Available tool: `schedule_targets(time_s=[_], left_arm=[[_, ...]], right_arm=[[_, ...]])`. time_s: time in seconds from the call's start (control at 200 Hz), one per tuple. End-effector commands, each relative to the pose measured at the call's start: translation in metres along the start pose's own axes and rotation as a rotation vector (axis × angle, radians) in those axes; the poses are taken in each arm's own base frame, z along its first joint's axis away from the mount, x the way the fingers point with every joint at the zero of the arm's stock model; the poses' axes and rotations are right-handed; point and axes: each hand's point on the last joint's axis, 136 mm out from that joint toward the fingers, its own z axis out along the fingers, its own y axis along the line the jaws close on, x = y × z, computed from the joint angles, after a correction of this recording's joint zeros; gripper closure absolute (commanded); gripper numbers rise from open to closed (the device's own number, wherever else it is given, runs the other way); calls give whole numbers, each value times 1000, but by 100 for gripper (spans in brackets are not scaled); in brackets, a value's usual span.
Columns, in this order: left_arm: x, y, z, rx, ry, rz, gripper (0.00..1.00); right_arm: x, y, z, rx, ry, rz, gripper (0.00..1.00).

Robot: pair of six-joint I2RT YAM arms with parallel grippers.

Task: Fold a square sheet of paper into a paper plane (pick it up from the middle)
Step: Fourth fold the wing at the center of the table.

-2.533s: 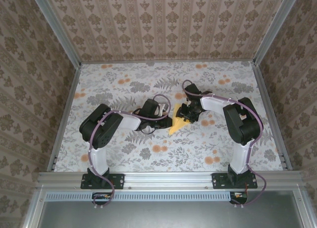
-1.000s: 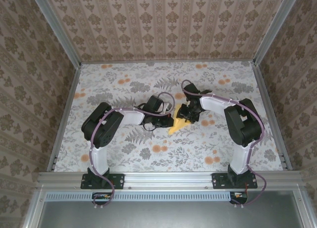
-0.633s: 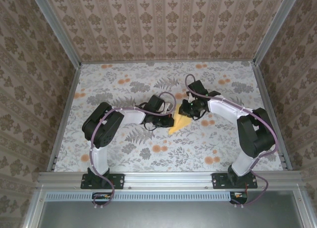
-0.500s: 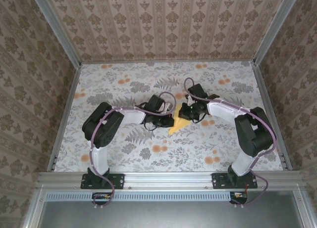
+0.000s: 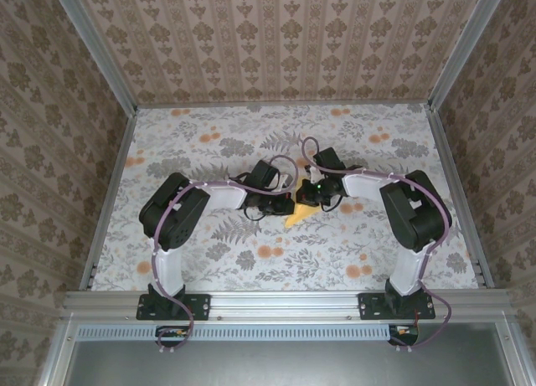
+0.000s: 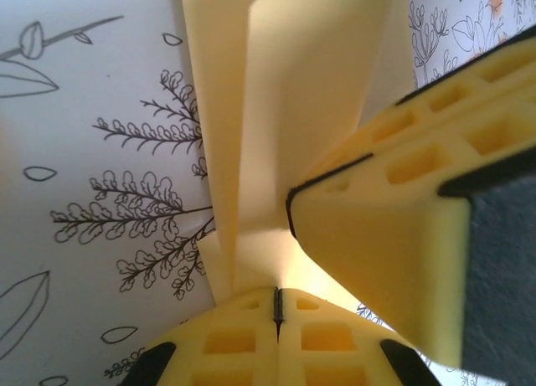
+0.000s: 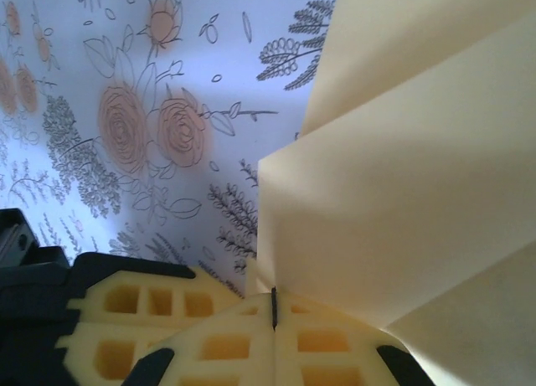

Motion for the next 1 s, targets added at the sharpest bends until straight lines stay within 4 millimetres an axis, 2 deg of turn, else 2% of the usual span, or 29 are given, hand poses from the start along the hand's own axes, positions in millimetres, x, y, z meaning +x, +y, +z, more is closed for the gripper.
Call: schedule_targets(time_s=[0.0,0.24,0.42,0.525,0.635,0.815,0.88,0.995], left_arm=[[65,51,13,-180,194,-95,100],[75,56,12,-190,210,-107,100],[83,60,11,-198,231,-113,100],[85,61,10,-201,235,-114,100],[83,60,10,-200,233,-110,100],[79,57,9,-195,227,-98,100],[80,57,9,-194,231,-97,100],[81,55,7,-190,230,-88,100]], right_arm=[[-1,-11,7,14,23,-59,100],[-19,-47,11,52,14,-36,100],[-55,-68,-3,36,-88,12,100],[-74,-74,-12,16,-134,29,100],[-80,-65,-22,-20,-161,14,100],[-71,-43,-40,-99,-201,12,100],[-61,-34,-43,-128,-210,13,100],[-37,-17,-30,-148,-181,0,100]])
